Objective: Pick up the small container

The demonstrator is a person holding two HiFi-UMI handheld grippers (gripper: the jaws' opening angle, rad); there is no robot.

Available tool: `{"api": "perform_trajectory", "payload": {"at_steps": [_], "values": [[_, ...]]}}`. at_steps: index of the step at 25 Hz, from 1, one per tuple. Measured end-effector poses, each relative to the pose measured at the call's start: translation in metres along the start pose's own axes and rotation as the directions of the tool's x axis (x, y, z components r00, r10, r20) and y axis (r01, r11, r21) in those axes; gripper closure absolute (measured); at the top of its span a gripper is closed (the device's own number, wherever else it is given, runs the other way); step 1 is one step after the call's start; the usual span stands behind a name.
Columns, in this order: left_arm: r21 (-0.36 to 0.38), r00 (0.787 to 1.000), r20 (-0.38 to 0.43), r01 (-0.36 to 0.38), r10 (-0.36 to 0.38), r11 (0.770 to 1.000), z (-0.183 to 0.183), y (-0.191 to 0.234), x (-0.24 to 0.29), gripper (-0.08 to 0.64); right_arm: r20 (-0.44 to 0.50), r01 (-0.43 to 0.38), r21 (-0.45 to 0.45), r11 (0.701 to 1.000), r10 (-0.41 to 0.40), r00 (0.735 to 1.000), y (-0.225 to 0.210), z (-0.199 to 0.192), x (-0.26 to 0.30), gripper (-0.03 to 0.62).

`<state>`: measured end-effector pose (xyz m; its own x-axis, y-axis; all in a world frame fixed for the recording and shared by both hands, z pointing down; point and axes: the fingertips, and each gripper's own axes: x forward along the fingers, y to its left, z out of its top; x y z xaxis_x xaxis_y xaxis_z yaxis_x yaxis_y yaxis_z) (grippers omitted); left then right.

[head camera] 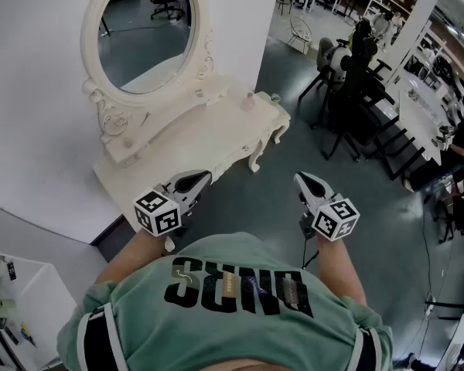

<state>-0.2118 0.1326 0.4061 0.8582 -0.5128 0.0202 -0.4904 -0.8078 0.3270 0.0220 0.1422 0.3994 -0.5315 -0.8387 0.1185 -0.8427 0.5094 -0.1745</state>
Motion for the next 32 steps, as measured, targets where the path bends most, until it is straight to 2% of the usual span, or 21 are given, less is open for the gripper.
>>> {"api": "perform_trajectory", "payload": {"at_steps": [19,32], "values": [[0.003,0.999,-0.028,0.022,-0.022,1.0,-0.005,0.001,0.027,0.558,0.028,0.016,0.0,1.0,-0.016,0.999,-0.015,0.005,0.003,0.584],[0.031,0.999,-0.012,0.04,-0.039,0.999,-0.009,-0.054,0.095,0.558,0.018,-0.008,-0.026,1.0,0.008,1.0,-0.057,0.016,-0.043,0.583]]}}
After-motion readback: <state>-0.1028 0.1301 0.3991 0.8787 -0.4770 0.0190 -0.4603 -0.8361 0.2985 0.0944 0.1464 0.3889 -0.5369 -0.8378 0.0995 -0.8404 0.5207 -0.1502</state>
